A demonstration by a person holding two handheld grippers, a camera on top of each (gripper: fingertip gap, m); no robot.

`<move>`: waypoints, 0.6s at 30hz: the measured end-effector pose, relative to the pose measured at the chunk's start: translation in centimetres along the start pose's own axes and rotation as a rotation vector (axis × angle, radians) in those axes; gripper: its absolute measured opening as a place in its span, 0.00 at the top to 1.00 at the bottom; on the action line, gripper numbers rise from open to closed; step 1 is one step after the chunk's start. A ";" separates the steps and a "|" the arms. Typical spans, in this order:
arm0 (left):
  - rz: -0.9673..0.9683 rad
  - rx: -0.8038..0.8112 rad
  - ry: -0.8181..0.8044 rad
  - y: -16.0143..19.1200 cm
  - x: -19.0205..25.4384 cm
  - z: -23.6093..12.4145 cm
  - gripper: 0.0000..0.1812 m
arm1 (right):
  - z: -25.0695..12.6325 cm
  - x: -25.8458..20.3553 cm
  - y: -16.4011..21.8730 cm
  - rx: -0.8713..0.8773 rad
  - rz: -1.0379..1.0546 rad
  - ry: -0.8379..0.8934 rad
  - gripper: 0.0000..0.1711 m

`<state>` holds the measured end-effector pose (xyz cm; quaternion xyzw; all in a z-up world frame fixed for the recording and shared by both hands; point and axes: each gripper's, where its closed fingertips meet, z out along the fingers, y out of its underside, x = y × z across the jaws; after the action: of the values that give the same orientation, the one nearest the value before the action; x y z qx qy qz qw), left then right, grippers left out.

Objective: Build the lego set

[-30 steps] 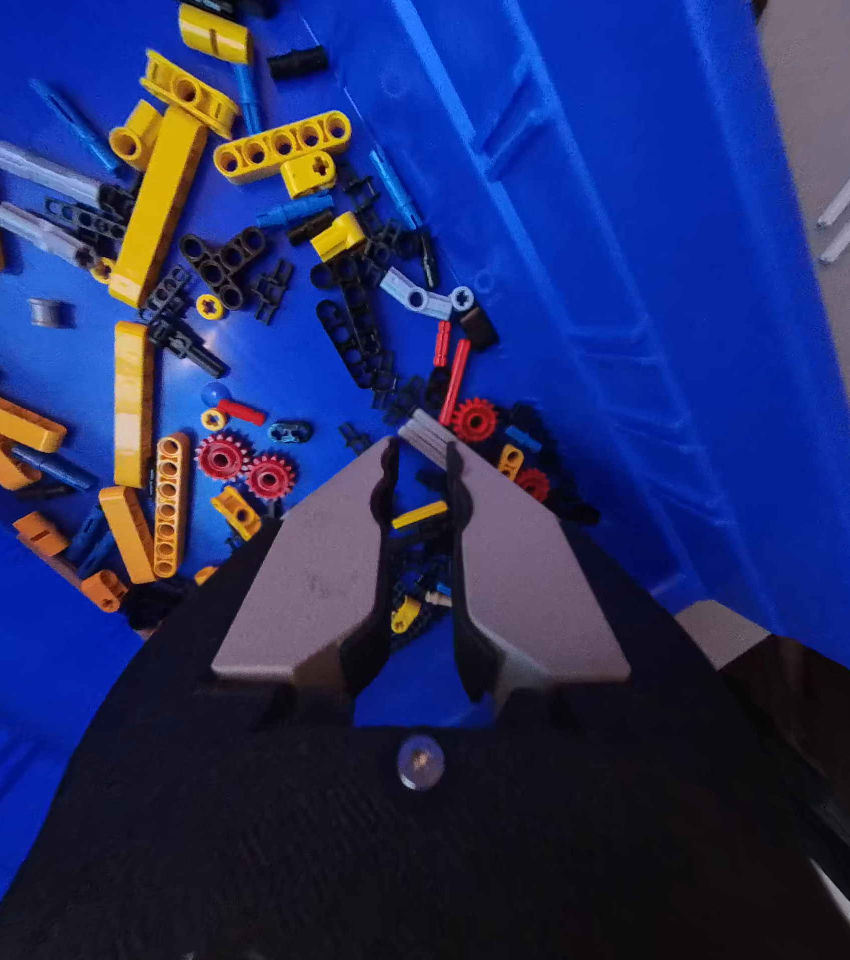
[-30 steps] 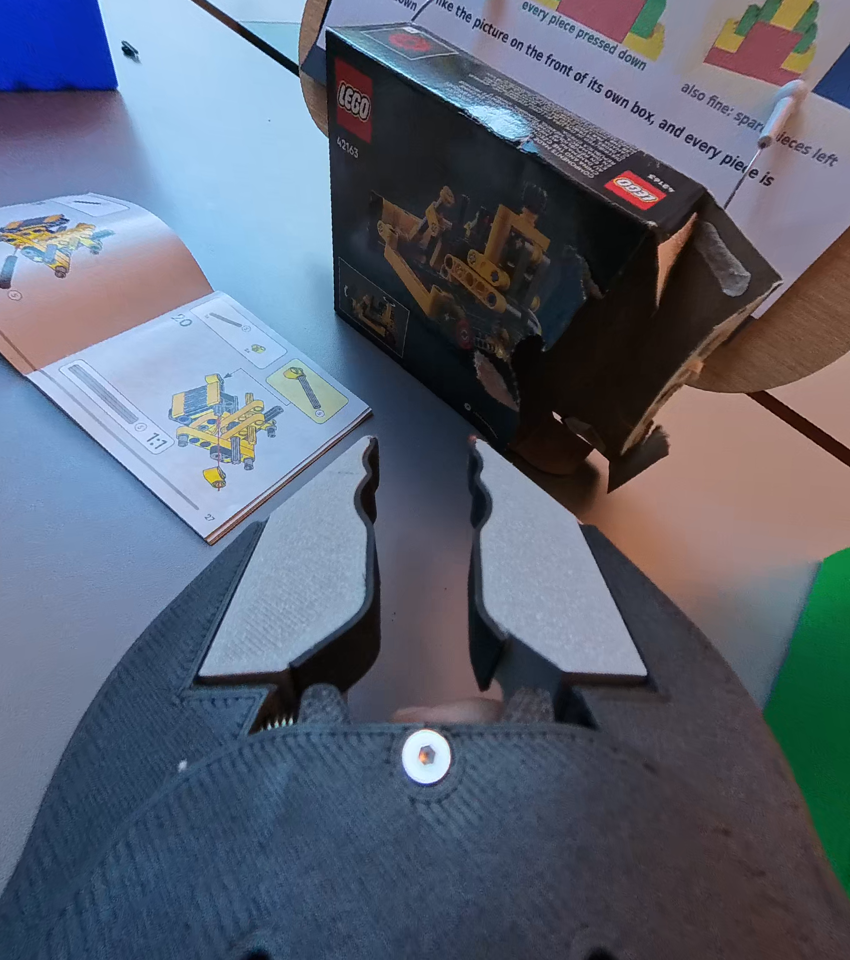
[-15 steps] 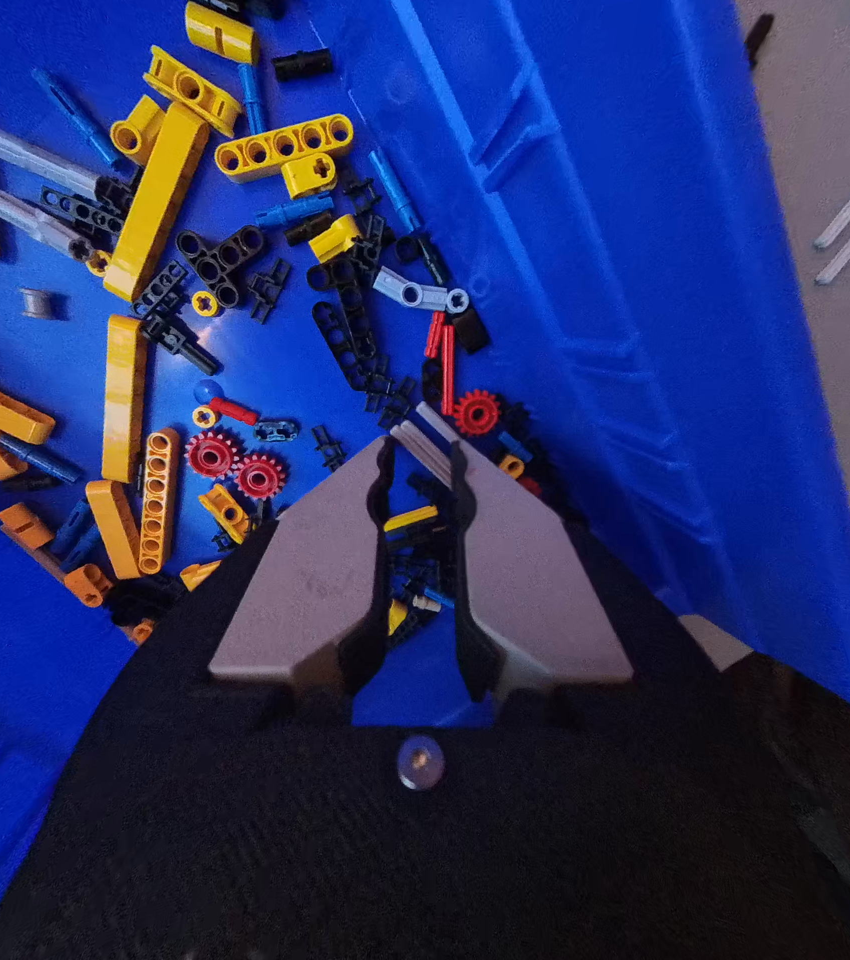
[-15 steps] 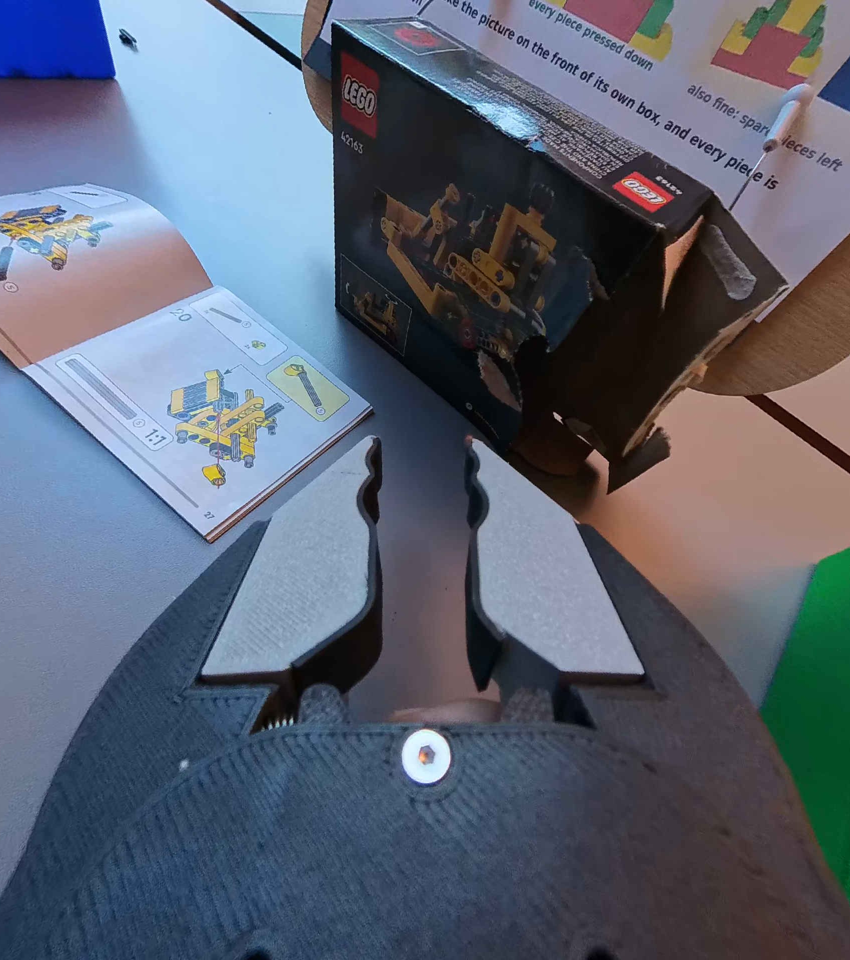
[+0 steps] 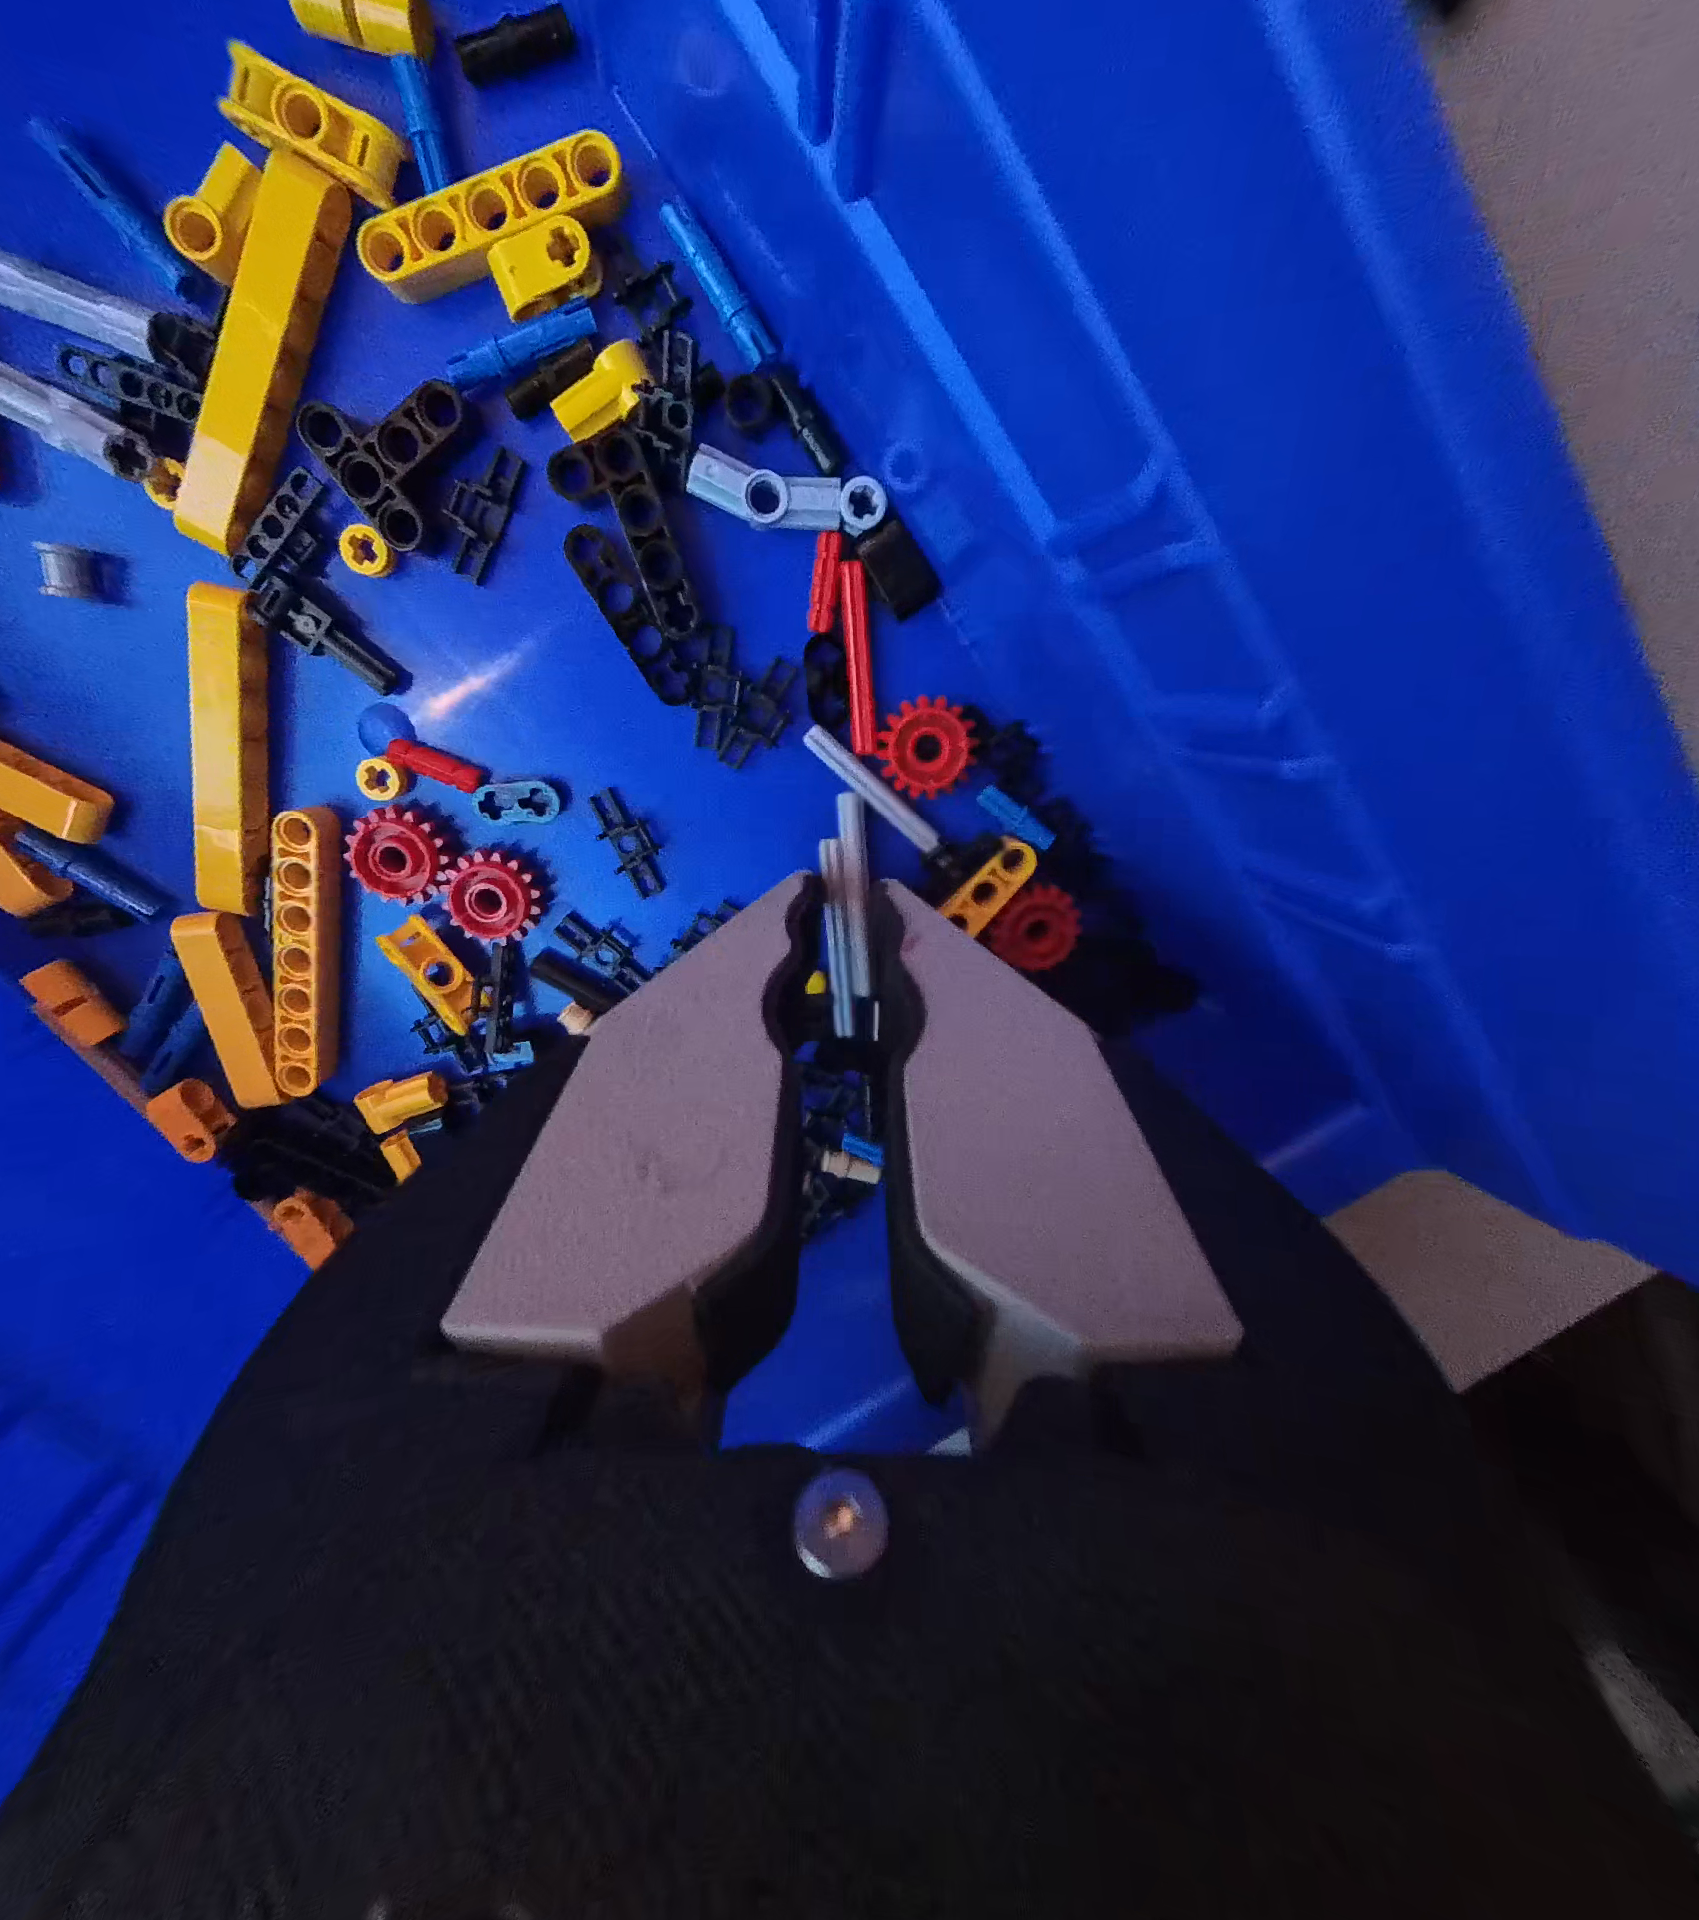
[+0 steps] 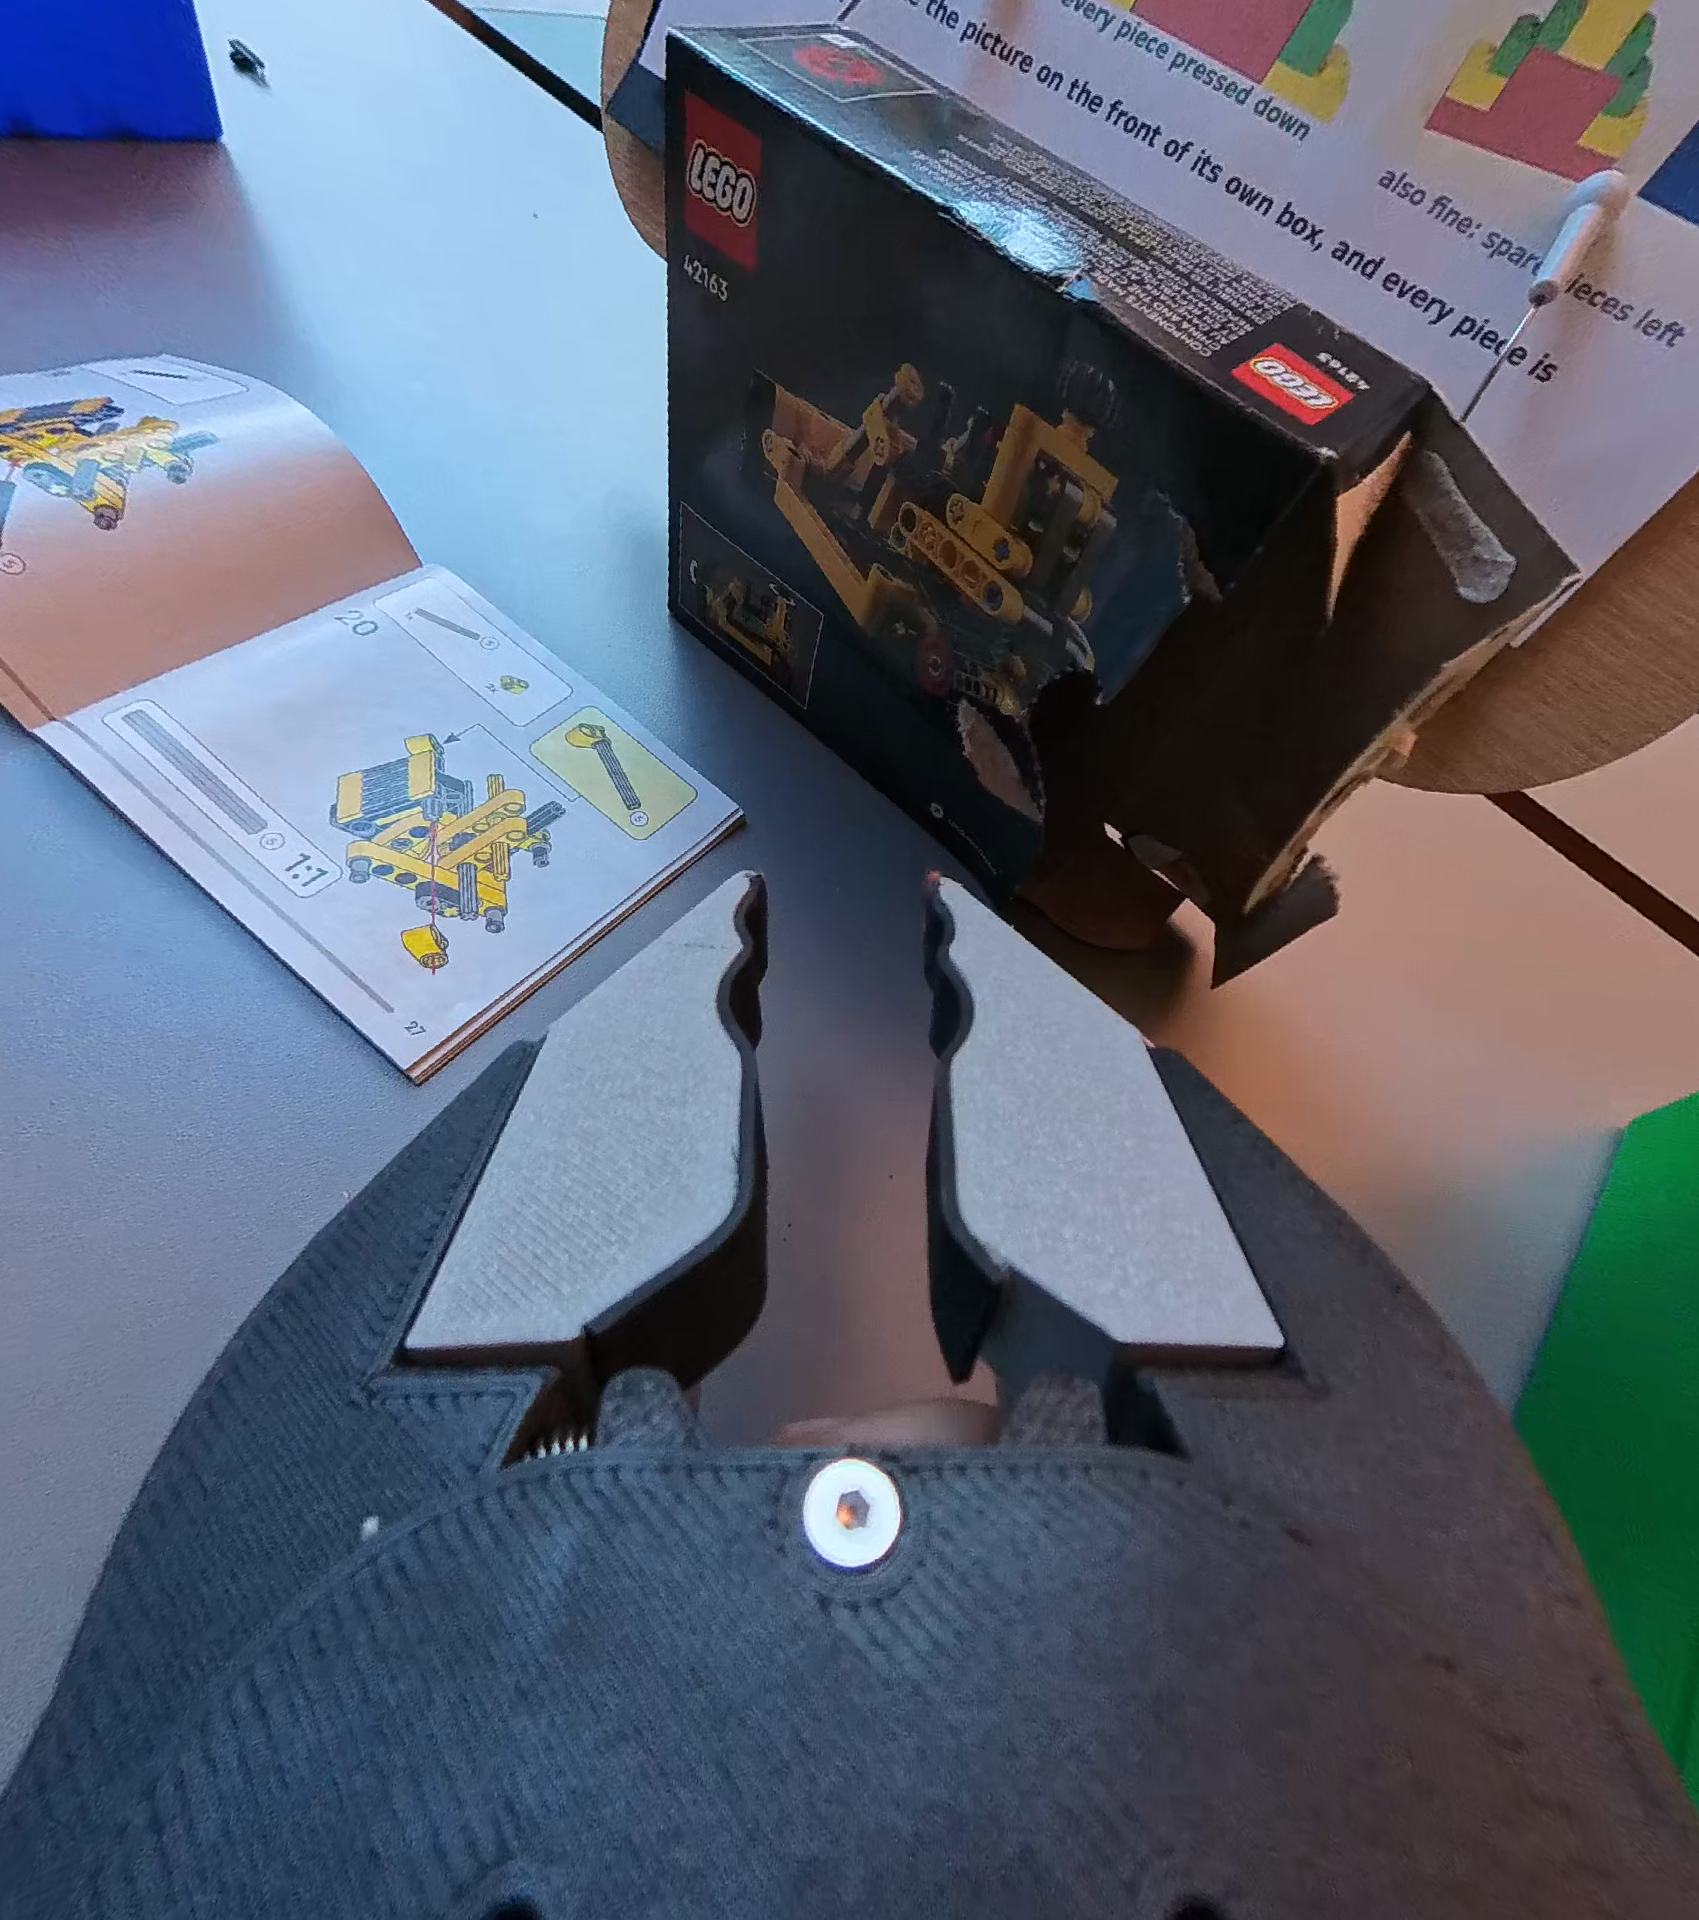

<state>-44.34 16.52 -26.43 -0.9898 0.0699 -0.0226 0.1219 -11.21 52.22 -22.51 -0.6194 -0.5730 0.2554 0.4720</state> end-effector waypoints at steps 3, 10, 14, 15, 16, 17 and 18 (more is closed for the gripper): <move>0.071 0.039 -0.056 -0.3 -0.1 0.1 0.97 | 0.0 0.0 0.0 -0.002 -0.002 0.000 0.85; 0.144 0.033 -0.103 -0.8 -0.8 0.0 0.97 | 0.0 0.0 0.0 0.003 -0.004 0.004 0.85; 0.146 0.073 -0.121 -1.6 -1.4 -1.9 0.97 | 0.0 0.0 0.0 0.004 -0.003 0.005 0.85; 0.141 0.088 -0.124 -1.8 -1.6 -2.5 0.97 | 0.0 0.0 0.0 0.004 -0.003 0.004 0.85; 0.137 0.105 -0.127 -2.0 -1.8 -3.2 0.97 | -0.1 0.0 0.0 0.004 -0.004 0.004 0.85; 0.133 0.122 -0.130 -2.2 -1.9 -4.0 0.97 | -0.1 0.0 -0.1 0.005 -0.004 0.004 0.85; 0.132 0.142 -0.131 -2.5 -1.9 -4.7 0.97 | -0.1 0.0 -0.1 0.005 -0.004 0.004 0.85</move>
<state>-46.19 18.04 -21.28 -0.9713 0.1251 0.0454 0.1971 -11.20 52.17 -22.44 -0.6174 -0.5727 0.2546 0.4754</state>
